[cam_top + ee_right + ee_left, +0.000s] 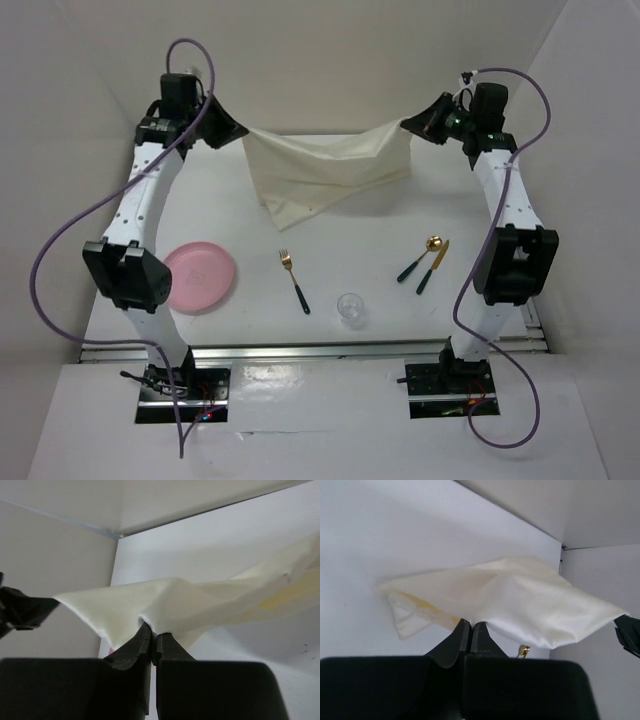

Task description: Set the dinner table for one person

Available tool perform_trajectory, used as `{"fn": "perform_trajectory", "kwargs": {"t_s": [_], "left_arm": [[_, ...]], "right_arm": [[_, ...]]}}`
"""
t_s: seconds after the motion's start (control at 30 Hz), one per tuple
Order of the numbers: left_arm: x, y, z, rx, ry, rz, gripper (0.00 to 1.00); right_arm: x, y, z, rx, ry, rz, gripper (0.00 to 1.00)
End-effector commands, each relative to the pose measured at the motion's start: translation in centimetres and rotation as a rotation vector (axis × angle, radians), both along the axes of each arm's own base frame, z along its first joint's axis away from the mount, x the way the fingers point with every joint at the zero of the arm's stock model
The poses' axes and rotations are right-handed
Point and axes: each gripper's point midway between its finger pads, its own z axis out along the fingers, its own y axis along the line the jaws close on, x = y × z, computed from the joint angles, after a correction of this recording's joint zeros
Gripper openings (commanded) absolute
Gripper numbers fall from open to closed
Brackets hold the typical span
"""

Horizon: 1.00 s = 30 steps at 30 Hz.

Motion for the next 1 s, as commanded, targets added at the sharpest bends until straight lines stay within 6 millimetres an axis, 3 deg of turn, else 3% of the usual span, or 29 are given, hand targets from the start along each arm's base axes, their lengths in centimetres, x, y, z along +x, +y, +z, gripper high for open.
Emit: {"fn": "perform_trajectory", "kwargs": {"t_s": [0.0,0.07,0.17,0.2,0.4,0.5,0.6,0.67,0.7,0.77,0.8,0.83,0.9,0.93,0.97], "left_arm": [[-3.5,1.6,5.3,0.047,-0.120,-0.048,0.00],[-5.6,2.7,7.4,0.064,-0.159,-0.028,0.00],[-7.8,3.9,8.7,0.064,-0.185,-0.017,0.00],[-9.3,3.7,10.7,0.056,-0.234,-0.027,0.00],[-13.2,6.4,13.7,0.063,-0.292,0.008,0.00],[-14.7,7.1,14.8,0.075,-0.319,0.009,0.00],[-14.8,7.2,14.9,0.075,-0.324,-0.004,0.00],[-13.1,6.9,14.1,0.052,-0.312,-0.024,0.00],[-11.5,6.9,12.4,0.042,-0.275,-0.035,0.00],[-9.1,6.7,10.9,0.031,-0.254,-0.040,0.00],[-8.0,6.1,10.2,0.028,-0.240,-0.055,0.00],[-5.4,6.4,8.3,0.022,-0.191,-0.042,0.00],[-2.5,5.5,6.1,0.022,-0.157,-0.059,0.00],[-0.7,5.7,6.7,0.022,-0.184,-0.045,0.00],[2.2,5.4,2.6,0.017,-0.107,-0.055,0.00]], "right_arm": [[-4.4,-0.3,4.8,-0.107,-0.122,0.030,0.00],[-6.4,-0.5,5.9,-0.140,-0.141,0.013,0.00],[-8.9,-0.4,7.8,-0.175,-0.179,0.022,0.00],[-9.7,-0.4,8.2,-0.183,-0.182,0.025,0.00],[-14.4,-1.0,11.2,-0.238,-0.226,-0.034,0.00],[-15.5,-1.5,11.2,-0.268,-0.220,-0.058,0.00],[-15.7,-1.6,11.2,-0.273,-0.220,-0.068,0.00],[-14.5,-1.7,10.0,-0.271,-0.197,-0.065,0.00],[-13.4,-1.7,8.6,-0.265,-0.165,-0.051,0.00],[-11.5,-1.5,7.5,-0.247,-0.165,-0.036,0.00],[-9.6,-1.5,5.1,-0.232,-0.108,-0.024,0.00],[-8.3,-1.4,4.8,-0.226,-0.127,-0.008,0.00],[-5.9,-1.2,2.8,-0.191,-0.090,0.009,0.00],[-3.3,-1.0,0.7,-0.171,-0.065,0.031,0.00],[-1.9,-0.9,-0.4,-0.139,-0.042,0.033,0.00]]}}
